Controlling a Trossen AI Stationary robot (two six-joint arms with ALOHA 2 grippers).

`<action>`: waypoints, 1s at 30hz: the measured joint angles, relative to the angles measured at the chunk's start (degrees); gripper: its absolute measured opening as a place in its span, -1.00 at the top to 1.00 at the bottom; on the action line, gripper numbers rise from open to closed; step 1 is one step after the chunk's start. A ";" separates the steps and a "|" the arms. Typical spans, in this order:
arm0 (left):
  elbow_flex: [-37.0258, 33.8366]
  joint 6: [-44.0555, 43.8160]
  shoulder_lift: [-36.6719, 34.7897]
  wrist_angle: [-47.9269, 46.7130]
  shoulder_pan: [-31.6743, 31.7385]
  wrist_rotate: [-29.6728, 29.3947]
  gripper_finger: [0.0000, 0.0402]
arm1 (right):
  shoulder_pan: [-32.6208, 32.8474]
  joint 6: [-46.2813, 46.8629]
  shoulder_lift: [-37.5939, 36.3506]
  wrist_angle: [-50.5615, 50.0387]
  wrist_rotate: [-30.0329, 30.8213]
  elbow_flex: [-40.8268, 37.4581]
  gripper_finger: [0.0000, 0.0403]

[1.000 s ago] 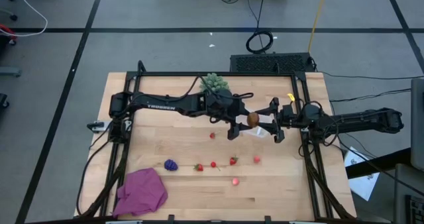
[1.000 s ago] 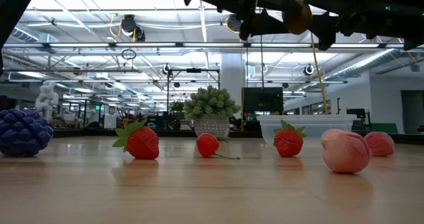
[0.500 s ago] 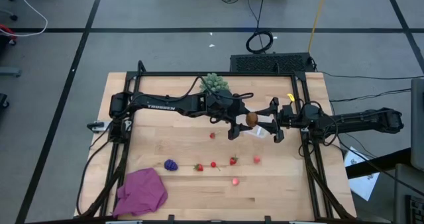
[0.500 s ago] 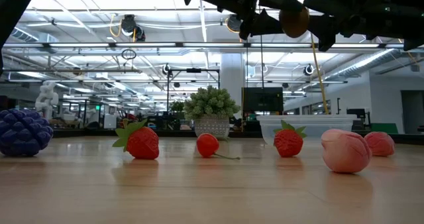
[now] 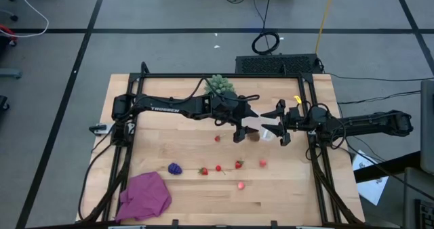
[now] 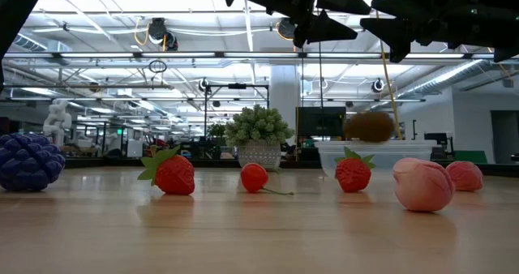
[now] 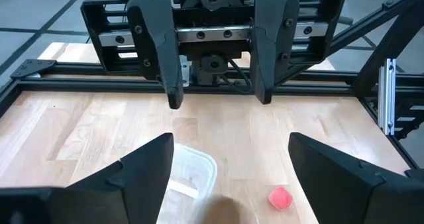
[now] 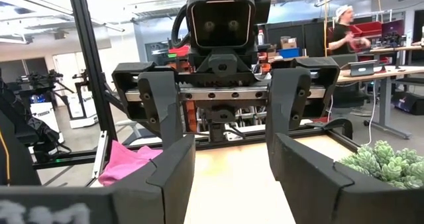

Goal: Pick and placing Produce into tupperware
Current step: Put the brown kiwi into the transparent bin, then put the red strawberry into the transparent bin

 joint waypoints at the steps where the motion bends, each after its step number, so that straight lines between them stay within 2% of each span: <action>1: 0.00 0.04 0.00 0.00 0.00 0.00 -0.47 | 0.00 0.00 0.00 0.00 0.00 0.00 0.05; 8: 0.00 2.52 -0.19 -3.87 0.43 -0.02 -0.35 | 0.00 0.00 -0.24 -0.17 -0.11 0.00 0.05; 11: -0.04 4.19 -1.74 -12.47 2.17 -0.08 -0.35 | 0.00 0.00 -0.77 -1.71 -0.14 0.00 0.05; 14: -0.01 3.93 -4.52 -26.14 4.80 -0.69 -0.35 | 0.00 0.74 -1.62 -4.82 -0.15 0.00 0.05; 18: 0.00 0.27 -6.47 -44.79 6.97 -3.42 -0.35 | -0.01 1.51 -2.26 -8.78 -0.15 0.00 0.05; 21: -0.02 -1.85 -6.73 -53.36 6.72 -5.38 -0.35 | 0.00 2.54 -2.07 -9.22 -0.17 0.00 0.05; 23: -0.37 -1.94 -6.73 -55.92 5.71 -7.02 -0.34 | -0.01 3.59 -2.08 -9.24 -0.17 0.00 0.05; 30: -3.34 -1.74 -6.69 -53.19 3.89 -10.16 -0.34 | -0.01 4.67 -2.08 -8.50 -0.17 0.00 0.05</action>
